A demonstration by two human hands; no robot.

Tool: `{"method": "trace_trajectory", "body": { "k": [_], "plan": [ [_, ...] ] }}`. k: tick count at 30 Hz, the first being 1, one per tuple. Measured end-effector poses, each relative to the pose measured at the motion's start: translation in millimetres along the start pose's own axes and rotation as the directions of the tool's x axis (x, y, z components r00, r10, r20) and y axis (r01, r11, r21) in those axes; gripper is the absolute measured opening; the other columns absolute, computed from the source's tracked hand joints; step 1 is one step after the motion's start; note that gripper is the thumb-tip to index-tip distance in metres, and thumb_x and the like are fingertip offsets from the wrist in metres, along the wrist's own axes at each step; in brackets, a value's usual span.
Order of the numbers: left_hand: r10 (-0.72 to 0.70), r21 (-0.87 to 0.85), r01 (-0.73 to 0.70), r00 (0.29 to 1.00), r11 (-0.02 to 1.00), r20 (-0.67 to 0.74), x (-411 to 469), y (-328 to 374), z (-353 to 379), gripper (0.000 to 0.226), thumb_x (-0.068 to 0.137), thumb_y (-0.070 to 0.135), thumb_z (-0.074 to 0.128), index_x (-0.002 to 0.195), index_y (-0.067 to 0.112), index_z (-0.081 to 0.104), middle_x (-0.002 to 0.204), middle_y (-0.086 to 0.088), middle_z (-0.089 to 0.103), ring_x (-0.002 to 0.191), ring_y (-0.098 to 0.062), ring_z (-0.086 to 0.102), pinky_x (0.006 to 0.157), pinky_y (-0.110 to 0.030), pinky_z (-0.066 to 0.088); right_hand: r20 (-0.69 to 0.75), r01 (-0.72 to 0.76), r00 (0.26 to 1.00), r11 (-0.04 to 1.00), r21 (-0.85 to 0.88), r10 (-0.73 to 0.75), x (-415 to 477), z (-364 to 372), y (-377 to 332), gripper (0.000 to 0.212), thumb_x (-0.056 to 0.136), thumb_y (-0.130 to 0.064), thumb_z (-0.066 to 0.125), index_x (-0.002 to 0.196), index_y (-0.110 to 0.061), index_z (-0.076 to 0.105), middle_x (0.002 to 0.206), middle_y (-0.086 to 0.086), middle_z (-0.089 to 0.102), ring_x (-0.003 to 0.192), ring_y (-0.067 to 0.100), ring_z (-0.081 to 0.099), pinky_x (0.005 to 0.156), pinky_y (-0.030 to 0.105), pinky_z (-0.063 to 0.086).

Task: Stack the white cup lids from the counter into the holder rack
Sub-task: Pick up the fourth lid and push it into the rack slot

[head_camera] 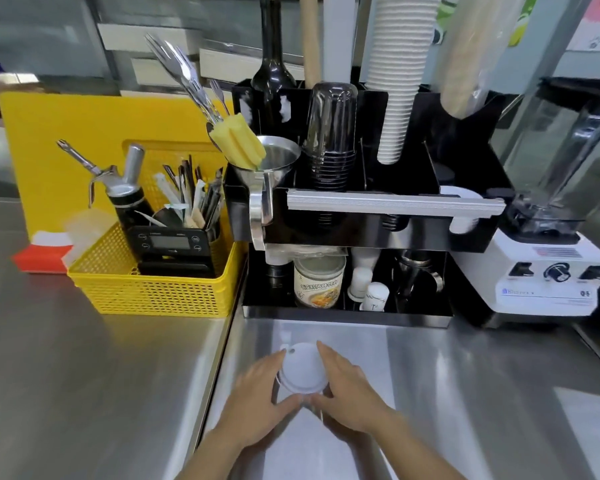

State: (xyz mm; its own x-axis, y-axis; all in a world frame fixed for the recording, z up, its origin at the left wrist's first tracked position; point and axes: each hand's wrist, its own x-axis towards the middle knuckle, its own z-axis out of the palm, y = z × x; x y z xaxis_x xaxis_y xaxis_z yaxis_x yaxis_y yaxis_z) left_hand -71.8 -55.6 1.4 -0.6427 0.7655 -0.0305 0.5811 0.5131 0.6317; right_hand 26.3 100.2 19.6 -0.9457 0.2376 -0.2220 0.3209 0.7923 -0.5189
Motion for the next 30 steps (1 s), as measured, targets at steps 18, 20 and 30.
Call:
{"method": "trace_trajectory", "body": {
  "k": [18,20,30],
  "plan": [
    [-0.005,-0.341,-0.073,0.975,0.937,-0.221,37.3,46.4,-22.5,0.043,0.076,0.04,0.064,0.117,0.027,0.054,0.113,0.015,0.055,0.11,-0.008,0.049,0.095,-0.022,0.04,-0.557,0.146,0.824,0.989,0.037,-0.101,10.4,-24.4,-0.7,0.066,0.069,-0.055,0.054,0.124,-0.021,0.044,0.115,0.002,0.051,0.11,0.013,0.041,0.089,0.02,0.019],
    [-0.095,-0.516,-0.057,0.96,0.854,-0.264,43.1,63.7,-32.8,0.032,0.08,0.019,0.068,0.106,0.035,0.057,0.11,0.004,0.061,0.105,-0.011,0.056,0.091,-0.029,0.047,-0.571,0.177,0.814,0.982,0.064,-0.109,7.6,-38.4,-2.5,0.064,0.069,-0.052,0.056,0.124,-0.024,0.041,0.118,-0.002,0.049,0.111,0.013,0.041,0.093,0.02,0.023],
    [-0.247,-0.843,0.003,0.957,0.538,-0.154,62.8,135.3,-58.8,0.034,0.075,-0.004,0.067,0.106,0.007,0.064,0.104,-0.016,0.07,0.1,-0.032,0.065,0.087,-0.045,0.053,-0.721,0.298,0.674,0.952,0.071,-0.158,-25.6,-95.4,-1.7,0.066,0.071,-0.045,0.062,0.127,-0.021,0.035,0.131,-0.001,0.037,0.122,0.004,0.031,0.103,0.028,0.028]
  ]
}}
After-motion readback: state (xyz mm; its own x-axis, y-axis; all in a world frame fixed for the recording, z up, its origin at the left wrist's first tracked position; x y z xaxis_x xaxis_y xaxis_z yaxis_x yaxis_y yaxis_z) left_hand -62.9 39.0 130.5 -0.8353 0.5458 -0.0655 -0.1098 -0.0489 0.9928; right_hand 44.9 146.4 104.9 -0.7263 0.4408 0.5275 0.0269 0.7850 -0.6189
